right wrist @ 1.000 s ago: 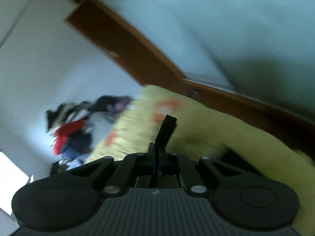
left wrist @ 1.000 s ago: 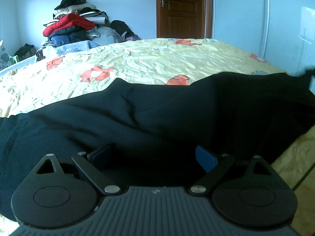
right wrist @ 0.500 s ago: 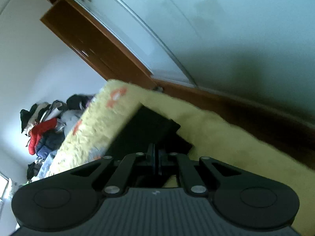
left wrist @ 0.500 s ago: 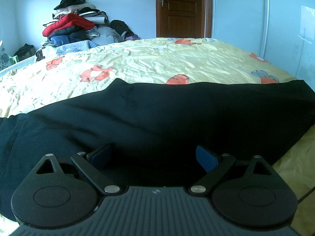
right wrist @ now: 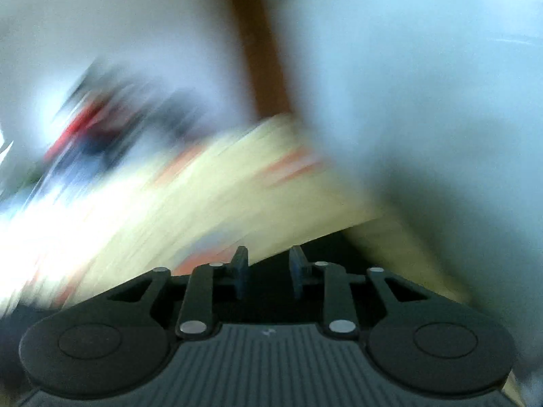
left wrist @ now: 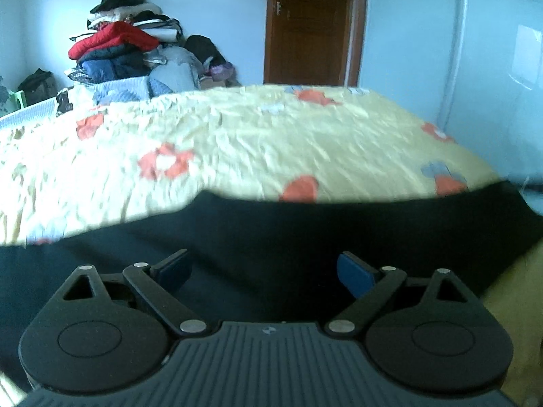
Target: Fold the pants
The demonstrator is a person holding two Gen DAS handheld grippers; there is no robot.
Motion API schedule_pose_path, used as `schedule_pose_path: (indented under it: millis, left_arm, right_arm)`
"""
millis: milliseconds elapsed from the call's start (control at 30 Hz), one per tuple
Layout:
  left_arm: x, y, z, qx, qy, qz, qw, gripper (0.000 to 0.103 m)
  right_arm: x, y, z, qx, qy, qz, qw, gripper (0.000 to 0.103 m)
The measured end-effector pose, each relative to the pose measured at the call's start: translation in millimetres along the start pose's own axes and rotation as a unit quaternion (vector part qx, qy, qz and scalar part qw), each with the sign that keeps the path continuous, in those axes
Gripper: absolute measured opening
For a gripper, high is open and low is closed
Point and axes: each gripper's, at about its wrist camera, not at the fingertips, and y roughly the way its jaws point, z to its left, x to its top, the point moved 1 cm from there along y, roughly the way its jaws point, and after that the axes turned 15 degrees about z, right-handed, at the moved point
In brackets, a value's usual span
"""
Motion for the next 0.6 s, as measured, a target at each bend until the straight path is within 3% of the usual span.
schedule_pose_path:
  millis: [33,100,133,167,233,333,367,433,500,567,600]
  left_arm:
    - [12,9,-3,0.007,0.006,0.014,0.9999,0.095]
    - [28,30,-9,0.023,0.021,0.039,0.9988,0.095]
    - [34,42,-13,0.034,0.033,0.055,0.9974,0.093]
    - [38,54,-17,0.046,0.048,0.071,0.9953,0.092]
    - [45,78,-25,0.072,0.07,0.088,0.9911,0.092]
    - [54,97,-26,0.095,0.065,0.08,0.9902,0.093]
    - [56,95,-22,0.102,0.056,0.075,0.9905,0.094]
    - [60,93,-20,0.098,0.043,0.061,0.9924,0.094]
    - [66,101,-24,0.109,0.046,0.064,0.9909,0.094]
    - [70,110,-28,0.131,0.046,0.055,0.9889,0.094]
    - [73,109,-30,0.141,0.038,0.049,0.9881,0.09]
  right_arm:
    - [4,19,25,0.026,-0.06,0.042,0.997,0.027]
    - [6,59,66,0.036,-0.161,0.115,0.98,0.027]
    - [5,75,79,0.026,-0.189,0.136,0.972,0.027]
    - [6,81,87,0.018,-0.206,0.124,0.97,0.028]
    - [24,92,86,0.025,-0.186,0.121,0.975,0.028]
    - [42,109,80,-0.052,-0.145,0.108,0.982,0.031]
    - [40,99,77,-0.039,-0.14,0.103,0.984,0.03]
    - [38,88,104,0.057,-0.165,0.092,0.98,0.03]
    - [27,87,135,0.128,-0.221,0.123,0.959,0.03]
    - [17,105,163,0.156,-0.266,0.155,0.939,0.029]
    - [16,117,171,0.151,-0.273,0.162,0.936,0.029]
